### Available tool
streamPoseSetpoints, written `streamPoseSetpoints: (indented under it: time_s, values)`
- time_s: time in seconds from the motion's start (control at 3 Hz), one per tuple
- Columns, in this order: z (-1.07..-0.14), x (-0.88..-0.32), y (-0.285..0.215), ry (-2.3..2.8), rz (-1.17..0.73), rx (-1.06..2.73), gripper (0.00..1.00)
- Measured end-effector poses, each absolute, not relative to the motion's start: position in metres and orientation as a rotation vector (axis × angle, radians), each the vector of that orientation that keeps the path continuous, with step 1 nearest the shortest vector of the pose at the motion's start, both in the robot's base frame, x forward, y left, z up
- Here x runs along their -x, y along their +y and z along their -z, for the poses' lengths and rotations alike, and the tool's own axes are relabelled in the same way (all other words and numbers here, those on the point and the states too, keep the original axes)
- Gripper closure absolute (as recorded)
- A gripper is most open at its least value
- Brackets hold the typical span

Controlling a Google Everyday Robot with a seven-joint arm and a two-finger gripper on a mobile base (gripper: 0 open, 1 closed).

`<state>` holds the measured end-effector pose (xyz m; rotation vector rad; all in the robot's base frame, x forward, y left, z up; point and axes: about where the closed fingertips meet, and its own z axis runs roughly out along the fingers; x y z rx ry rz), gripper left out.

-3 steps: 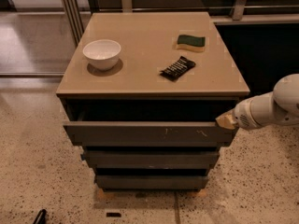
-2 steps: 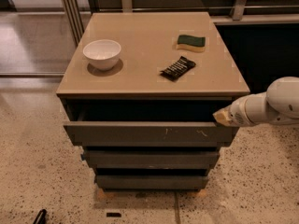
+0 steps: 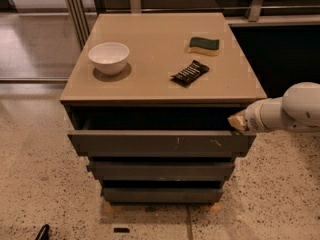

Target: Open top drawer

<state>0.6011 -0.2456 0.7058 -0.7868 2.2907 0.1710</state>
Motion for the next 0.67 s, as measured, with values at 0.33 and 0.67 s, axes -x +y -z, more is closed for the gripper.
streamPoseSetpoints:
  time_s: [0.33, 0.67]
  values:
    - [-0.678, -0.599, -0.248, 2.401, -0.217, 0.779, 1.00]
    - [-0.666, -0.594, -0.250, 2.451, -0.245, 0.765, 1.00]
